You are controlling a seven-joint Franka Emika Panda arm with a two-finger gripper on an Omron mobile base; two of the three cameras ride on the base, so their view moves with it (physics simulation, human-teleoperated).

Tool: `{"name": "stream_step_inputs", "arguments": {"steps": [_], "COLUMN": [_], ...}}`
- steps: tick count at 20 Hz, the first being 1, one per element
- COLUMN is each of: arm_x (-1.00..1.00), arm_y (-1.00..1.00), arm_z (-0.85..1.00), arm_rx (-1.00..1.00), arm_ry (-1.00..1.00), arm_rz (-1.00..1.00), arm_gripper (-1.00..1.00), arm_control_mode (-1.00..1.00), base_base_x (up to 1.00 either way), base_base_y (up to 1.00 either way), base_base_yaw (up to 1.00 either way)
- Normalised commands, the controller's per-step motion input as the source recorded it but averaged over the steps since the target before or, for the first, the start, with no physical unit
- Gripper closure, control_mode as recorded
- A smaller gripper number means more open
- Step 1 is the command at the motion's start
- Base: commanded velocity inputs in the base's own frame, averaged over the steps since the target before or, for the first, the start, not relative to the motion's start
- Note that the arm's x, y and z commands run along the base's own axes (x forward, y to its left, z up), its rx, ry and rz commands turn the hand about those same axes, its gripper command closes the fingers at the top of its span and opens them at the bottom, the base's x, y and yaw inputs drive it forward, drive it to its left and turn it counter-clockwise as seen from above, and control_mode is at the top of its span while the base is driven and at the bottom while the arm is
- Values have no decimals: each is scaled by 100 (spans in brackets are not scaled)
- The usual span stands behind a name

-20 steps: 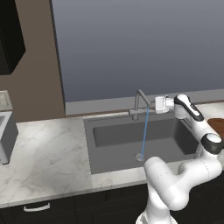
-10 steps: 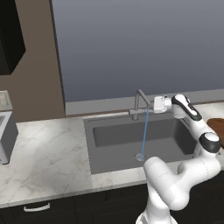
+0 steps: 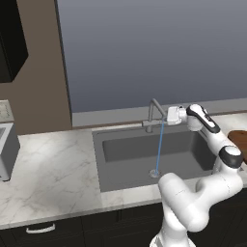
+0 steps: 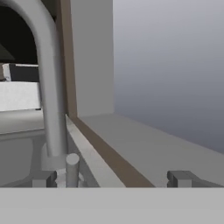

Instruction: Pick the pear from the sink and place it on the cutting board to airdry. Then turn off the sink faucet.

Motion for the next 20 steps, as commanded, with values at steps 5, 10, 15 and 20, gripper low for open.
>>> {"name": "stream_step_inputs", "arguments": {"steps": [5, 10, 15, 20], "arm_x": [0, 0, 1, 4], "arm_y": [21, 48, 77, 100], "arm_z": [7, 13, 30, 33], "arm_rx": [0, 0, -1, -10], "arm_ry": [0, 0, 0, 0], "arm_rz": [8, 10, 10, 6], "arm_gripper": [-100, -100, -100, -100], "arm_control_mode": [-100, -100, -100, -100], "base_base_x": [0, 0, 0, 0], "base_base_y": [0, 0, 0, 0], "base_base_yaw": [0, 0, 0, 0]}}
